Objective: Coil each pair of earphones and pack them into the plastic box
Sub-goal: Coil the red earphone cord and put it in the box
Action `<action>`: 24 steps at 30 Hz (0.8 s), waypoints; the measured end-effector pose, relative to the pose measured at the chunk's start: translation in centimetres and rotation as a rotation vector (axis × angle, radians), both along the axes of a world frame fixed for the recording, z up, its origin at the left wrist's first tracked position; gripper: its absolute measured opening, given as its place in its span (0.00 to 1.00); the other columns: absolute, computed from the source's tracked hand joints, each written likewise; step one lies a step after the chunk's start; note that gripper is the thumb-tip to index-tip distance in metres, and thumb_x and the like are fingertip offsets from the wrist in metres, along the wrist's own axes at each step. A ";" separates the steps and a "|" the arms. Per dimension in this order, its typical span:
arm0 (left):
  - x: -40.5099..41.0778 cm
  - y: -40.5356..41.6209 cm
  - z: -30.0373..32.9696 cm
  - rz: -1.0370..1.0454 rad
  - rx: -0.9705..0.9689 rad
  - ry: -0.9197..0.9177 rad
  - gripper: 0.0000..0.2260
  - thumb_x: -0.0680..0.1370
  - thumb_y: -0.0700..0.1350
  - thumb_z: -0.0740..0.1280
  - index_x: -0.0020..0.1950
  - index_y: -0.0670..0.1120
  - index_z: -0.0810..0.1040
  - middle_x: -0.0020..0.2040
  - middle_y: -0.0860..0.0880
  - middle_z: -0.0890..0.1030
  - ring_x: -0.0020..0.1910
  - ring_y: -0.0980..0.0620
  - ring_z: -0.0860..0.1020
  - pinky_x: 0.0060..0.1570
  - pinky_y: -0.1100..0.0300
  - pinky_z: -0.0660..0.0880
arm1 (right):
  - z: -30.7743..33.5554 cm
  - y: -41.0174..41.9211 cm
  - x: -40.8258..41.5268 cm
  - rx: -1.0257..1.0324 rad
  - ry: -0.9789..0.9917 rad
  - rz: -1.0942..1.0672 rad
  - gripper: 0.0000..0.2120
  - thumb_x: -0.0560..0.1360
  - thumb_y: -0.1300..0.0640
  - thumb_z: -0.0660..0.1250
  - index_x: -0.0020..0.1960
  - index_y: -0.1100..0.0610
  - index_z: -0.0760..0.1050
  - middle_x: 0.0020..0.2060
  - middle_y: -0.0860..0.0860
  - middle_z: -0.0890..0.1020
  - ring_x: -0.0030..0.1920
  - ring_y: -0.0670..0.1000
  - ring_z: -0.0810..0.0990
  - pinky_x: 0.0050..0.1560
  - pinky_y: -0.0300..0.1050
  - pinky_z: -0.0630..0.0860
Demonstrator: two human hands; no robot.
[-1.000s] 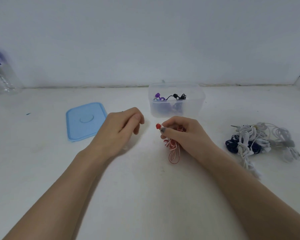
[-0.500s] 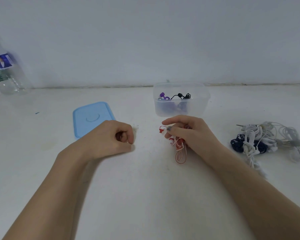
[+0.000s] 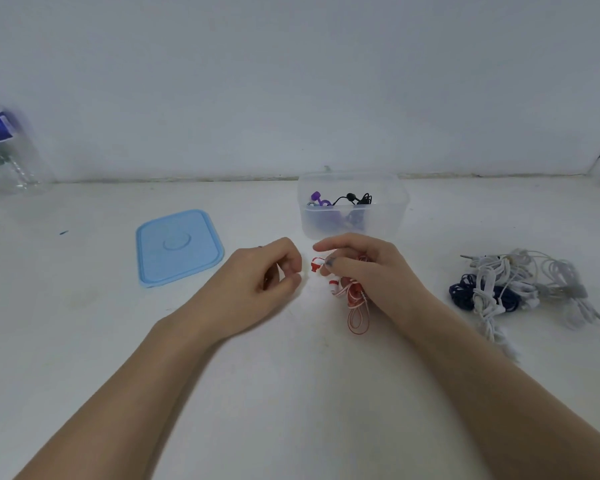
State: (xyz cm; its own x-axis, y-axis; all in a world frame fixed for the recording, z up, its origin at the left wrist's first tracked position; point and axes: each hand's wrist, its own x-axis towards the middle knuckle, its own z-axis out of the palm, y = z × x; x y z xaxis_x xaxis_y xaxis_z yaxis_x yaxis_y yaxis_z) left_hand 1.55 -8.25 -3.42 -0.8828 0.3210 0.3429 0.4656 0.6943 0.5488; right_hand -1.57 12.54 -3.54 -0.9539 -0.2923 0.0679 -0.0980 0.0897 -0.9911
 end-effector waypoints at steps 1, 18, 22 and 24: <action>0.0 0.0 -0.1 0.005 0.011 0.003 0.06 0.79 0.40 0.68 0.48 0.51 0.75 0.36 0.64 0.76 0.33 0.56 0.72 0.34 0.69 0.66 | 0.0 0.0 0.0 0.001 -0.006 0.010 0.14 0.77 0.68 0.65 0.52 0.55 0.85 0.40 0.56 0.85 0.37 0.50 0.81 0.44 0.43 0.79; -0.2 1.1 -0.2 0.066 0.194 -0.013 0.07 0.78 0.40 0.72 0.46 0.51 0.78 0.28 0.63 0.73 0.30 0.57 0.68 0.33 0.69 0.65 | -0.4 -0.5 0.1 0.074 0.068 0.006 0.07 0.75 0.64 0.69 0.50 0.56 0.83 0.36 0.52 0.87 0.37 0.55 0.84 0.42 0.42 0.78; -0.2 1.0 -0.4 0.048 0.218 -0.029 0.06 0.78 0.40 0.72 0.48 0.49 0.77 0.32 0.62 0.76 0.30 0.56 0.69 0.33 0.68 0.65 | -0.5 -0.5 0.1 0.091 0.079 0.021 0.04 0.75 0.60 0.72 0.49 0.56 0.82 0.34 0.54 0.86 0.36 0.53 0.81 0.39 0.41 0.76; -0.2 1.0 -0.4 0.043 0.222 -0.029 0.06 0.77 0.40 0.72 0.48 0.50 0.77 0.35 0.60 0.78 0.30 0.56 0.69 0.34 0.68 0.67 | -0.5 -0.4 0.1 0.094 0.085 0.017 0.03 0.75 0.59 0.73 0.48 0.57 0.81 0.35 0.54 0.86 0.35 0.51 0.80 0.37 0.40 0.75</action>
